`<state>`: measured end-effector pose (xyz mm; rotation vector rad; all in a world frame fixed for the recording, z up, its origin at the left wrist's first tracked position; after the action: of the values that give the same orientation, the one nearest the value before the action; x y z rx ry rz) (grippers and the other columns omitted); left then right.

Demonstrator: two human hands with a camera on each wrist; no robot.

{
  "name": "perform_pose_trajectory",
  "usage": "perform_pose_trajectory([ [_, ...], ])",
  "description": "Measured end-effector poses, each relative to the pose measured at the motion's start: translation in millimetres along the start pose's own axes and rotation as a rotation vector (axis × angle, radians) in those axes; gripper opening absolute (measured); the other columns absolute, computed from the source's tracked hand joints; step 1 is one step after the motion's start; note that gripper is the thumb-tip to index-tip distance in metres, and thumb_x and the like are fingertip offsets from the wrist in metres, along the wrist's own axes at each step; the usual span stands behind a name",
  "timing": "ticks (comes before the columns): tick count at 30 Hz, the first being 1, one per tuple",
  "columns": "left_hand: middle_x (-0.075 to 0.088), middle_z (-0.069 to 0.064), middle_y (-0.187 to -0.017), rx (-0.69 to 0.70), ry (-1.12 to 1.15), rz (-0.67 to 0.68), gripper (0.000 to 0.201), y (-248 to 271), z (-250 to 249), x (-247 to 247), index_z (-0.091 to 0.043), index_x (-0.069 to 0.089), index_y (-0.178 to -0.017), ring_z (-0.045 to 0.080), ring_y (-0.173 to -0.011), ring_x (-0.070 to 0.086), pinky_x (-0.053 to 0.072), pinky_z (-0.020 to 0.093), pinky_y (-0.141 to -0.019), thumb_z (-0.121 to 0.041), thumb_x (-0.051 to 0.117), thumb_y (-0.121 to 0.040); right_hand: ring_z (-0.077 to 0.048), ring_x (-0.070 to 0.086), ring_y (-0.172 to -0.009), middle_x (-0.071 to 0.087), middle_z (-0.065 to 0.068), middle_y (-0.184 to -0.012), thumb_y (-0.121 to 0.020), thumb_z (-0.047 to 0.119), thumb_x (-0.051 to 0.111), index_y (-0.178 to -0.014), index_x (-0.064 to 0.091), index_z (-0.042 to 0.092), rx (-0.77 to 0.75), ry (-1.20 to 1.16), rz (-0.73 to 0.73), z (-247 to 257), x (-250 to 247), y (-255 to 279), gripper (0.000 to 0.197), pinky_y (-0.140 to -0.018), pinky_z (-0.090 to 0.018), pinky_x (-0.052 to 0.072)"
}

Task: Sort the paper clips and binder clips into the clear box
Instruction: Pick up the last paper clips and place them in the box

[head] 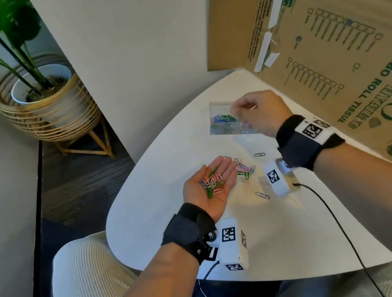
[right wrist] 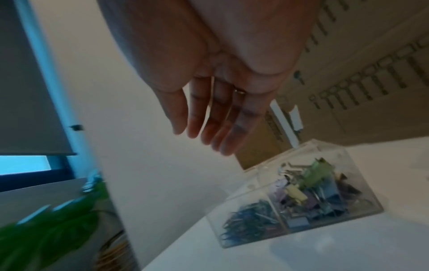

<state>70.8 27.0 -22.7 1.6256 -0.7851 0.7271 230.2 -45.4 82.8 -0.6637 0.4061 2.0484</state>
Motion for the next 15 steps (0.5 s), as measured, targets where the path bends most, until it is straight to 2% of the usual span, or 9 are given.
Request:
perform_pose_trajectory([
  [3,0.068,0.023,-0.105,0.014,0.009,-0.001,0.039,-2,4,4,0.006,0.060,-0.111,0.035,-0.092,0.068,0.056,0.043,-0.083,-0.022,0.034,-0.101,0.001,0.057,-0.072,0.067,0.009,-0.088,-0.087,0.023,0.070,-0.098,0.072,0.022,-0.102,0.188,0.259,9,12,43,0.011,-0.070,-0.020,0.047],
  [5,0.070,0.019,-0.099,0.032,-0.011,0.003,0.039,-2,8,6,0.002,0.061,-0.112,0.030,-0.083,0.070,0.057,0.037,-0.079,-0.023,0.033,-0.100,0.000,0.056,-0.076,0.068,0.009,-0.094,-0.083,0.024,0.073,-0.106,0.070,0.021,-0.145,0.356,0.389,10,24,64,0.024,-0.071,-0.017,0.044],
  [7,0.070,0.017,-0.092,0.035,-0.034,0.002,0.037,0,12,9,-0.001,0.061,-0.106,0.027,-0.077,0.069,0.054,0.033,-0.073,-0.024,0.032,-0.100,-0.009,0.059,-0.083,0.066,0.005,-0.096,-0.078,0.028,0.075,-0.109,0.069,0.021,-0.164,0.481,0.441,8,33,76,0.032,-0.080,-0.028,0.049],
  [8,0.068,0.016,-0.090,0.031,-0.045,-0.005,0.036,2,14,11,-0.002,0.061,-0.102,0.027,-0.079,0.067,0.054,0.033,-0.072,-0.024,0.032,-0.101,-0.015,0.060,-0.087,0.064,0.002,-0.097,-0.077,0.031,0.075,-0.109,0.068,0.022,-0.180,0.541,0.437,8,37,81,0.034,-0.083,-0.035,0.050],
  [10,0.064,0.014,-0.092,0.023,-0.060,-0.029,0.034,7,17,13,-0.003,0.061,-0.099,0.025,-0.087,0.061,0.049,0.033,-0.081,-0.025,0.034,-0.101,-0.021,0.059,-0.091,0.062,-0.003,-0.101,-0.078,0.033,0.073,-0.112,0.066,0.021,-0.208,0.588,0.444,7,45,88,0.037,-0.084,-0.038,0.049],
  [12,0.060,0.012,-0.099,0.032,-0.059,-0.034,0.034,8,17,12,-0.003,0.061,-0.101,0.023,-0.096,0.056,0.043,0.031,-0.091,-0.026,0.036,-0.100,-0.023,0.059,-0.093,0.064,-0.004,-0.102,-0.081,0.026,0.070,-0.110,0.067,0.020,-0.235,0.549,0.449,5,54,94,0.030,-0.083,-0.037,0.049],
  [15,0.060,0.018,-0.121,0.040,-0.095,-0.036,0.041,7,16,11,0.000,0.060,-0.115,0.028,-0.119,0.051,0.035,0.035,-0.109,-0.027,0.033,-0.101,-0.022,0.060,-0.094,0.069,-0.003,-0.099,-0.085,0.020,0.065,-0.106,0.071,0.025,-0.251,0.508,0.396,1,61,100,0.022,-0.082,-0.034,0.048],
])
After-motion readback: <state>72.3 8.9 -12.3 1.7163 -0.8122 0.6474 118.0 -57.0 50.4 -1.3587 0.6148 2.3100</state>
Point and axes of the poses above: each hand's wrist, its own y-axis away from the middle knuckle, its own x-axis out of the palm, z = x × y, the point moved 3 cm from there along -y, towards the middle knuckle
